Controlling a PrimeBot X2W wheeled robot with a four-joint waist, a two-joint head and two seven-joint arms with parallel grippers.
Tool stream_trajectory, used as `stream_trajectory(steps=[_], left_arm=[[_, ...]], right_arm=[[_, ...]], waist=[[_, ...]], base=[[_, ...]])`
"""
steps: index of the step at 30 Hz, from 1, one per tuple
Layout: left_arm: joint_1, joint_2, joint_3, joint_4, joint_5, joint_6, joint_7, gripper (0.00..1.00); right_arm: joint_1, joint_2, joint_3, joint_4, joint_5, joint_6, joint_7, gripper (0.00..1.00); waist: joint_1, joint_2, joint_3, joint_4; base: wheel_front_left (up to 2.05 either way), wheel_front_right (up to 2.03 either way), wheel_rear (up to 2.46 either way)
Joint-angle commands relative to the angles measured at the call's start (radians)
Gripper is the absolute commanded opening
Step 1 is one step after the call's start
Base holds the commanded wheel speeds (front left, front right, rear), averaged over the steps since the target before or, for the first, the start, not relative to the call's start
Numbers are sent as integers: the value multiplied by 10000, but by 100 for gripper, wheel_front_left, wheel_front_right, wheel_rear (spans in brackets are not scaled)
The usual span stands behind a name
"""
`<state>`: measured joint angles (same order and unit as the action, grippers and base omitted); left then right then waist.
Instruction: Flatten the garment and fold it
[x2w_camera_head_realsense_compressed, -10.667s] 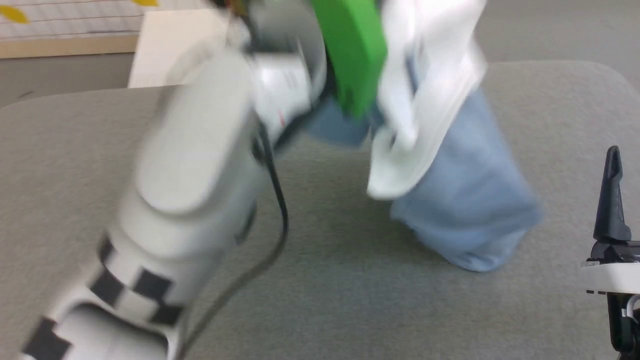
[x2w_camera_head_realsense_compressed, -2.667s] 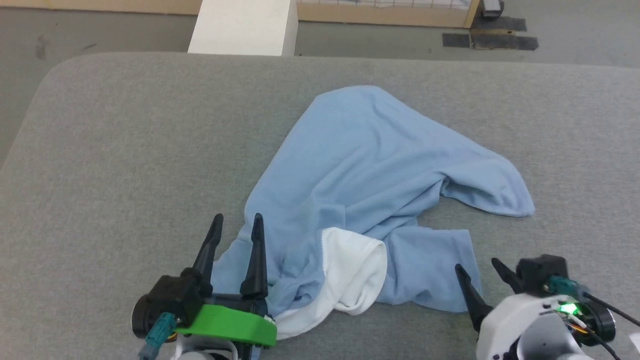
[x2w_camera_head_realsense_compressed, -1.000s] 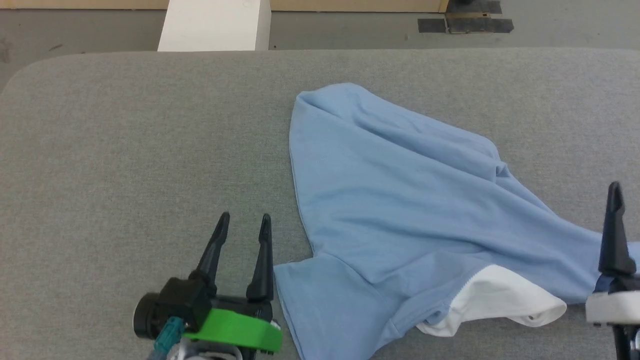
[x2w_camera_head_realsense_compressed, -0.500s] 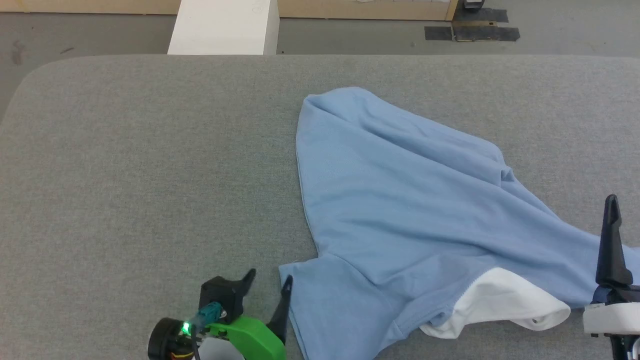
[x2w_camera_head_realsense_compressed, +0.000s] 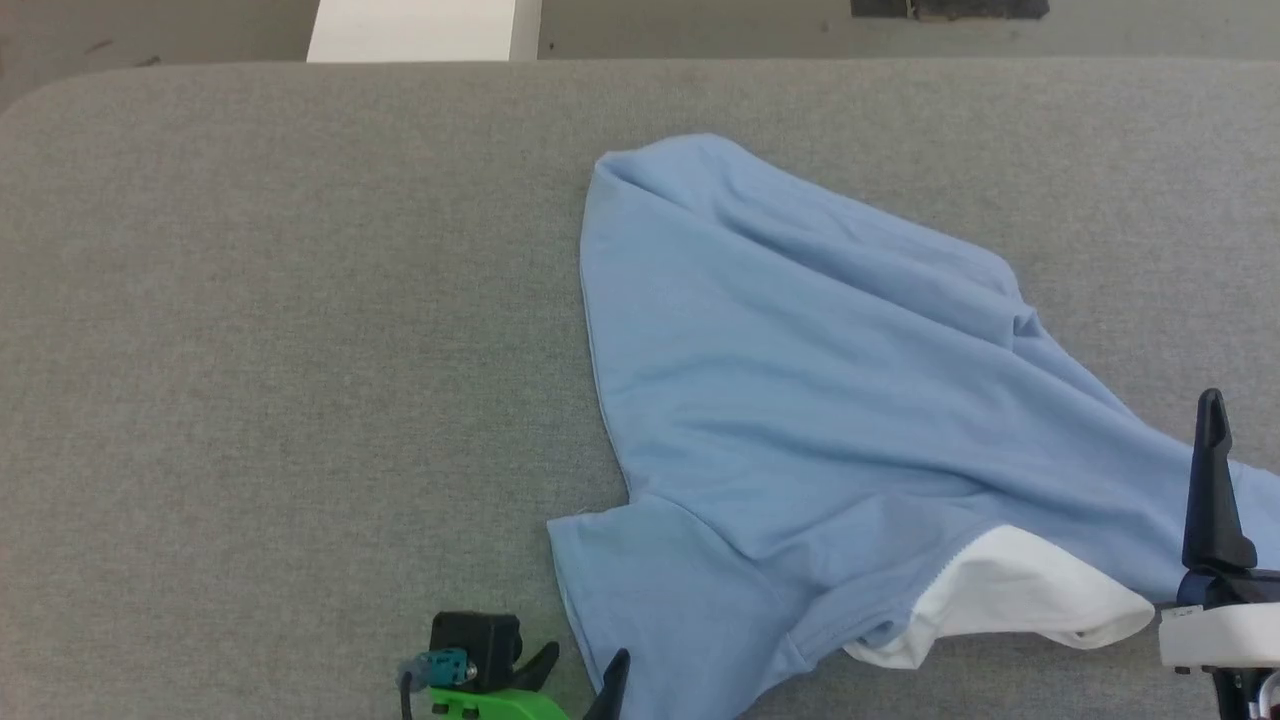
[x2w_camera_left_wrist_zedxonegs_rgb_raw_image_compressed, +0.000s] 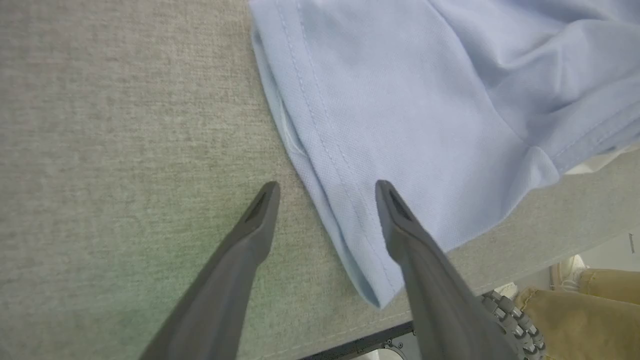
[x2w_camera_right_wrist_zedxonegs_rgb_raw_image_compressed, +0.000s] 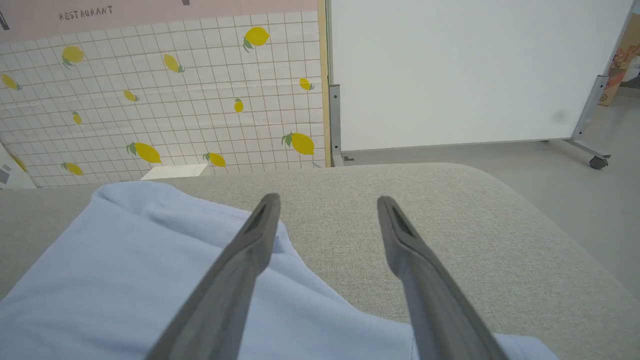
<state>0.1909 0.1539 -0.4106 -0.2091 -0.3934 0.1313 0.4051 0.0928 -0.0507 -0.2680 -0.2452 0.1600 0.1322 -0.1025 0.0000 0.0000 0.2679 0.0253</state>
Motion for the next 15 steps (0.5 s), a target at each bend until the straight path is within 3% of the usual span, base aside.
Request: stream_trajectory(steps=[1, 9, 10, 11, 12, 15], left_arm=[[92, -106, -17, 28, -80, 60, 3, 100], [-82, -453, -282, 797, -669, -29, 488, 100], [-95, -490, -347, 875, -775, -71, 594, 76], [-109, -512, -405, 932, -851, -123, 665, 30], [-121, -545, -436, 1010, -954, -162, 708, 0], [-124, -605, -567, 1213, -1258, -361, 852, 0]], right_arm=[[-96, 4, -5, -55, 60, -15, -4, 100], [-329, 4, 47, -17, 43, -15, 41, 100], [-357, 4, 52, -10, 45, -15, 49, 100], [-376, 5, 52, -3, 49, -15, 54, 100], [-395, 5, 49, 7, 49, -15, 59, 100], [-425, 5, 22, 39, 59, -15, 71, 100]], waist=[[0, 0, 135, 26], [0, 0, 301, 64], [0, 0, 297, 61], [0, 0, 289, 59], [0, 0, 277, 57], [0, 0, 222, 48]], base=[[0, 0, 0], [0, 0, 0], [0, 0, 0], [0, 0, 0], [0, 0, 0], [0, 0, 0]])
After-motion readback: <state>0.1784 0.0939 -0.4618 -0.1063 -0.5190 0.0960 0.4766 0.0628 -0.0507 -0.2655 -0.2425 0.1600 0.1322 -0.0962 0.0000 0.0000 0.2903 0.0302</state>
